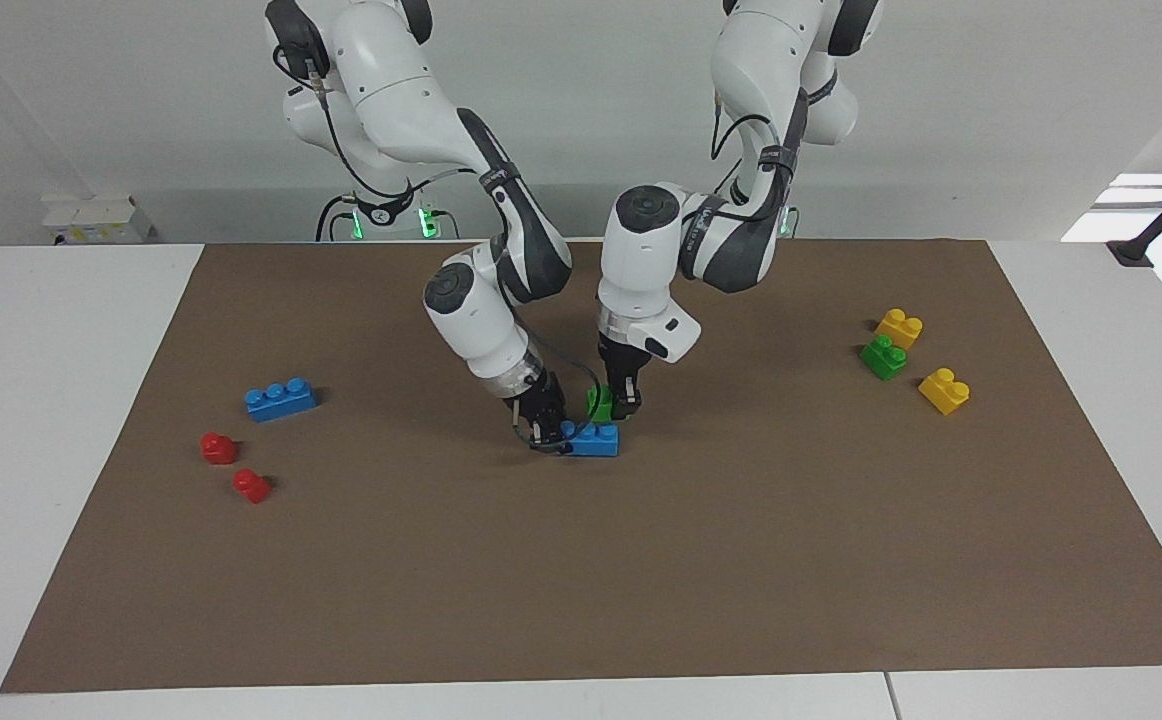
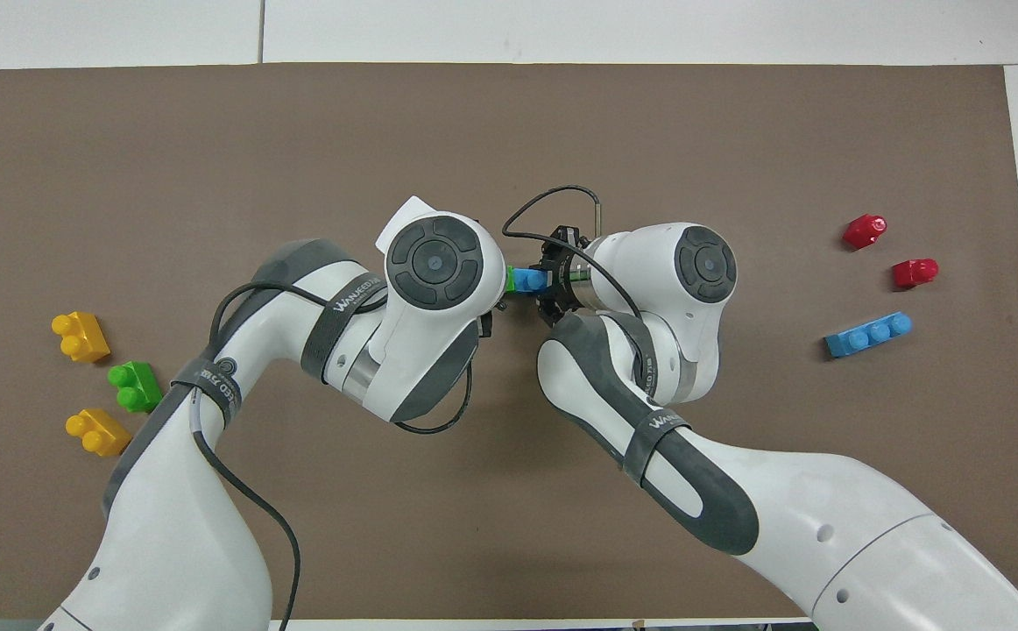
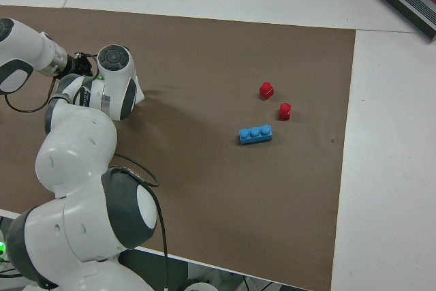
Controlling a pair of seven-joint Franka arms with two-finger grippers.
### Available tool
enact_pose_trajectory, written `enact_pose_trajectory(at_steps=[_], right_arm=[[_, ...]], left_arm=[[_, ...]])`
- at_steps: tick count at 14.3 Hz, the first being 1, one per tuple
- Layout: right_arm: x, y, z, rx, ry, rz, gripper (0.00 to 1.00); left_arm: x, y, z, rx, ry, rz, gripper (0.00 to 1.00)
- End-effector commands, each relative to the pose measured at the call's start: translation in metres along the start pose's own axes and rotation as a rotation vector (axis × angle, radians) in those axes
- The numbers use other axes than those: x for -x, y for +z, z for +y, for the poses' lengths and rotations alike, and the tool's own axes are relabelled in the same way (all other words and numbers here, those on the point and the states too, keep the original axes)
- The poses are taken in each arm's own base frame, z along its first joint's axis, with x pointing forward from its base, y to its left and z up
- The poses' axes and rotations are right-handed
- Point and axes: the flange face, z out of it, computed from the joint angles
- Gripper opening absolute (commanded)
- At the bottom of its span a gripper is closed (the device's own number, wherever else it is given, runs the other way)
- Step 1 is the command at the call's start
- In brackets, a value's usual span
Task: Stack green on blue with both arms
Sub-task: 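Press the green brick down onto the blue brick with the left gripper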
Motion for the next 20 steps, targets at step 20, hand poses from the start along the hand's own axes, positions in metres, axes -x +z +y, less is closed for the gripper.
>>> enact_pose_trajectory(at_steps=[20], right_arm=[[-0.017, 0.009, 0.006, -0.018, 0.029, 0.010, 0.00]], left_arm=[[0.020, 0.037, -0.005, 0.064, 0.000, 0.061, 0.00]])
